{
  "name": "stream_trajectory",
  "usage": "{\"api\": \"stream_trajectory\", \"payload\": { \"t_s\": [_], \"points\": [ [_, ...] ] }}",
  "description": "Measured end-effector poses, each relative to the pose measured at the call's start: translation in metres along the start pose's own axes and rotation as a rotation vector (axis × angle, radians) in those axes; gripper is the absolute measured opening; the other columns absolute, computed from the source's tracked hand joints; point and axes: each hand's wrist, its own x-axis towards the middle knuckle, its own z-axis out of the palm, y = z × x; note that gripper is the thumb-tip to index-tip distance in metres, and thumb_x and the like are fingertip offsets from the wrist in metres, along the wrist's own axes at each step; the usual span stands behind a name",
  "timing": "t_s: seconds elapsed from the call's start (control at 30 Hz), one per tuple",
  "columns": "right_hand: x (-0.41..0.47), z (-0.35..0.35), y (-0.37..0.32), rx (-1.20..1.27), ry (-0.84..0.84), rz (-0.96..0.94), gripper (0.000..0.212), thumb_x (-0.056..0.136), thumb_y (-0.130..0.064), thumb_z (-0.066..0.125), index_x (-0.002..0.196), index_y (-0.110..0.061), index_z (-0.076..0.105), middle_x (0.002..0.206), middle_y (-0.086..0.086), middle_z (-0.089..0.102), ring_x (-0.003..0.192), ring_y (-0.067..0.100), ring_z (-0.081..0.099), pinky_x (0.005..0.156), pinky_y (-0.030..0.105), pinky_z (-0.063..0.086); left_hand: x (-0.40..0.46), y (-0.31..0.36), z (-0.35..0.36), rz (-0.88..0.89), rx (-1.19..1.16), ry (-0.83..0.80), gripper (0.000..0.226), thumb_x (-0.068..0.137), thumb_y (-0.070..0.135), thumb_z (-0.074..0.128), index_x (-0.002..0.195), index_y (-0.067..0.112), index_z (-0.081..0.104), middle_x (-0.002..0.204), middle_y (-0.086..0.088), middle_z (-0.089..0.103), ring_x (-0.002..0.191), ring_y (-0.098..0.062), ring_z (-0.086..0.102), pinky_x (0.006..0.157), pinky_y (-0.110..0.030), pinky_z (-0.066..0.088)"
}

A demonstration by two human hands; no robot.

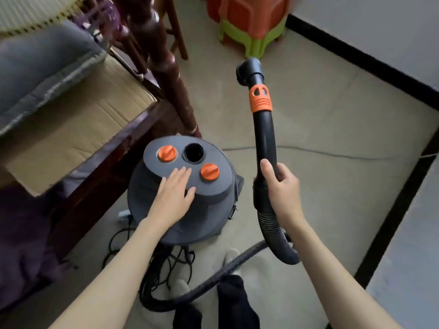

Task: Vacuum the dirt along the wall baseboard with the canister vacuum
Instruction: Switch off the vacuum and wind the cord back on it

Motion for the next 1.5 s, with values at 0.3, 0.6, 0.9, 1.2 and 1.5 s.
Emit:
{"api": "stream_trajectory", "payload": {
  "t_s": [0.3,0.6,0.9,1.2,1.5],
  "points": [
    [0.028,0.013,0.034,-0.022,-0.073,0.028,0.044,0.094,-0.034,0.06,0.051,-0.033,0.048,0.051,-0.016,0.047,0.052,0.002,0.042,0.05,0.014,0.035,0.045,0.014,0.04,0.061,-0.199,0.202,0.044,0.092,0.022,0.06,0.133,0.009,0.052,0.143,-0.005,0.047,0.141,-0.018,0.03,0.119,-0.035,0.01],
    [0.039,0.008,0.036,0.005,-0.09,0.031,0.047,0.095,-0.028,0.061,0.05,-0.03,0.046,0.048,-0.017,0.046,0.048,0.0,0.042,0.048,0.012,0.035,0.059,0.022,0.059,-0.062,-0.296,0.435,0.02,0.083,0.016,0.071,0.094,-0.001,0.067,0.117,-0.012,0.065,0.126,-0.025,0.049,0.111,-0.036,0.027],
    [0.038,0.005,0.039,0.01,-0.102,0.076,0.039,0.094,-0.028,0.062,0.06,-0.02,0.044,0.052,-0.011,0.051,0.051,0.006,0.047,0.05,0.016,0.039,0.057,0.034,0.068,-0.126,-0.234,0.511,0.023,0.087,0.016,0.067,0.098,-0.004,0.065,0.12,-0.013,0.064,0.131,-0.025,0.045,0.114,-0.033,0.021],
    [0.03,0.009,0.039,-0.047,-0.125,0.088,0.039,0.093,-0.029,0.062,0.061,-0.018,0.045,0.06,0.0,0.053,0.057,0.01,0.046,0.053,0.018,0.038,0.053,0.053,0.064,-0.202,-0.1,0.579,0.034,0.073,0.009,0.079,0.101,-0.009,0.069,0.108,-0.027,0.066,0.111,-0.046,0.058,0.096,-0.056,0.042],
    [0.016,0.01,0.031,-0.152,-0.224,0.044,0.038,0.091,-0.031,0.065,0.057,-0.026,0.05,0.052,-0.015,0.044,0.053,0.004,0.037,0.053,0.019,0.032,0.033,0.039,0.059,-0.116,-0.181,0.412,0.037,0.095,0.023,0.055,0.127,0.003,0.058,0.138,-0.011,0.052,0.14,-0.025,0.033,0.116,-0.035,0.018]
  ]
}}
